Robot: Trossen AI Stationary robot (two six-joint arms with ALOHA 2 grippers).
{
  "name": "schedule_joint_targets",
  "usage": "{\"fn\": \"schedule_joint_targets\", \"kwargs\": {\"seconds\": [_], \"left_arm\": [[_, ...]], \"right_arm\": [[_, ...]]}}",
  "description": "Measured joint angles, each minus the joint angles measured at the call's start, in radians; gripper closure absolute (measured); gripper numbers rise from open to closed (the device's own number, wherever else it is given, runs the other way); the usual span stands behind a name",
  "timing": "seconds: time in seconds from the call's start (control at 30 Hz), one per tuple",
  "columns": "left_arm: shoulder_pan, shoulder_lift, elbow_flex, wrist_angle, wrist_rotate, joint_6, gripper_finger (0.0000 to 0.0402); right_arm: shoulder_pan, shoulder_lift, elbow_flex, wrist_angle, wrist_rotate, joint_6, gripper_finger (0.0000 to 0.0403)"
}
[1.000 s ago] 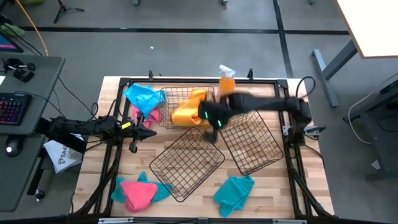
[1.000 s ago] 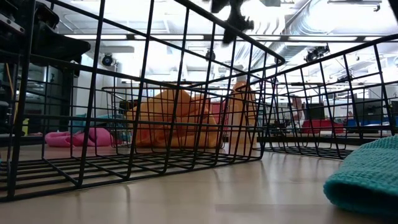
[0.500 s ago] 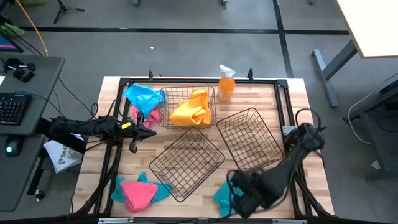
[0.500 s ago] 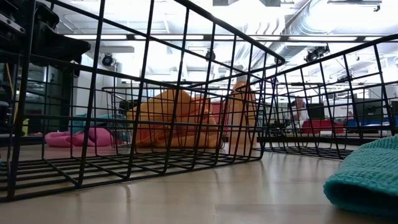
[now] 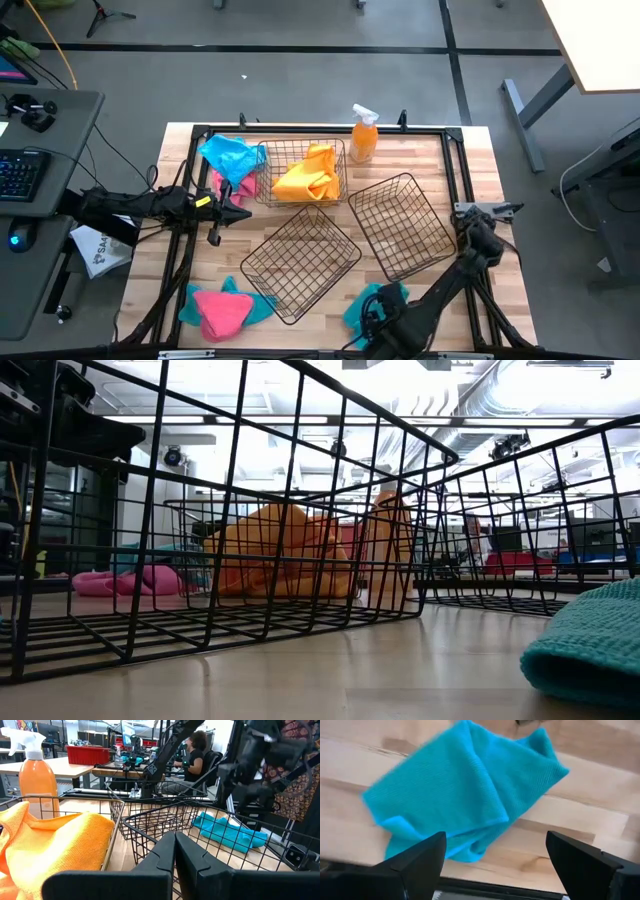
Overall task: Sort microfiber towel by color & place in baskets
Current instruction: Put the bottom right blue microfiber cloth into the right black basket
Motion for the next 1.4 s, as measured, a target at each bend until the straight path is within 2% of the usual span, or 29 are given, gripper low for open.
{"fn": "schedule_joint_targets", "kwargs": {"seconds": [0.23,0.37,0.6,0.87,1.0,1.07,1.13,1.27,1.3,1.4], "left_arm": [[0.0,0.0,0.0,0.0,0.0,0.0,0.0402],[0.0,0.0,0.0,0.0,0.0,0.0,0.0402],[0.0,0.0,0.0,0.0,0.0,0.0,0.0402],[0.0,0.0,0.0,0.0,0.0,0.0,0.0402],[0.0,0.0,0.0,0.0,0.0,0.0,0.0401],[0.0,0.0,0.0,0.0,0.0,0.0,0.0401],[0.0,0.0,0.0,0.0,0.0,0.0,0.0402],[0.0,0.0,0.0,-0.001,0.0,0.0,0.0401],[0.0,0.0,0.0,0.0,0.0,0.0,0.0402],[0.0,0.0,0.0,0.0,0.0,0.0,0.0402]], "right_arm": [[-0.032,0.06,-0.021,0.043,-0.044,-0.01,0.0068],[-0.045,0.022,-0.136,0.149,-0.05,-0.001,0.0079],[-0.019,-0.118,-0.361,0.294,-0.041,0.101,0.0088],[-0.041,-0.155,-0.581,0.664,-0.058,0.012,0.0089],[-0.043,-0.155,-0.603,0.684,-0.069,-0.017,0.0099],[-0.043,-0.16,-0.58,0.639,-0.092,-0.073,0.0128],[-0.037,-0.16,-0.542,0.568,-0.11,-0.142,0.0187],[-0.009,-0.224,-0.447,0.455,-0.106,-0.27,0.0362],[-0.002,-0.25,-0.425,0.442,-0.093,-0.301,0.0381],[0.005,-0.337,-0.364,0.398,-0.007,-0.365,0.0374]]}}
